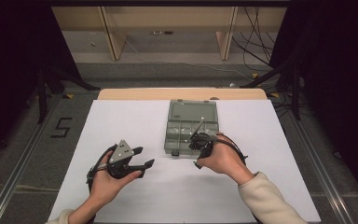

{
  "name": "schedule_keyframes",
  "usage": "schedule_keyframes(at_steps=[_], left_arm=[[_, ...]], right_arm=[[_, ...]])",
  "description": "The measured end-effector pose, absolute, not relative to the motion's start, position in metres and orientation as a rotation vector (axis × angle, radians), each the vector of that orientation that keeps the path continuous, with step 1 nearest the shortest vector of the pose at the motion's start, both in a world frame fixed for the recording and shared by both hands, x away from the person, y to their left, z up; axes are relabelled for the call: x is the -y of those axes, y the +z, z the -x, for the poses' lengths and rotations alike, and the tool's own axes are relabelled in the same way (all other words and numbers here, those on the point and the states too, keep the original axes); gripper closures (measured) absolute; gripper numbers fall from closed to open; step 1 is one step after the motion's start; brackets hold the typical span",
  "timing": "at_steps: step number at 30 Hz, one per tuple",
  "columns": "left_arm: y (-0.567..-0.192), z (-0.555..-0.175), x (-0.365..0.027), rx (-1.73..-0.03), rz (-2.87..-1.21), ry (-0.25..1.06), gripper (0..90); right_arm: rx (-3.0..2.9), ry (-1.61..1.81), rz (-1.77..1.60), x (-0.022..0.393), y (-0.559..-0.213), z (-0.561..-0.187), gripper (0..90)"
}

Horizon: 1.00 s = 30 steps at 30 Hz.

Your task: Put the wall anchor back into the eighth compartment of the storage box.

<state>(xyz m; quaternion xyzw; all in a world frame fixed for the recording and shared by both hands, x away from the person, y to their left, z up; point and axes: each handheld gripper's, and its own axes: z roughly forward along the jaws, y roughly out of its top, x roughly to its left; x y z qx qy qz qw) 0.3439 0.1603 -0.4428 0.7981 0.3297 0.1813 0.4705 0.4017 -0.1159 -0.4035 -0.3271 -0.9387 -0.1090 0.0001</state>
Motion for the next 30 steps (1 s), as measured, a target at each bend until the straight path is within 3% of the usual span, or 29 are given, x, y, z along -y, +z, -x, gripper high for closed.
schedule_keyframes(at_steps=[30], left_arm=[[-0.443, -0.344, -0.160, -0.810, -1.954, 0.446, 36.5]], right_arm=[[2.941, -0.469, 1.126, 0.136, -0.388, -0.415, 85.3]])
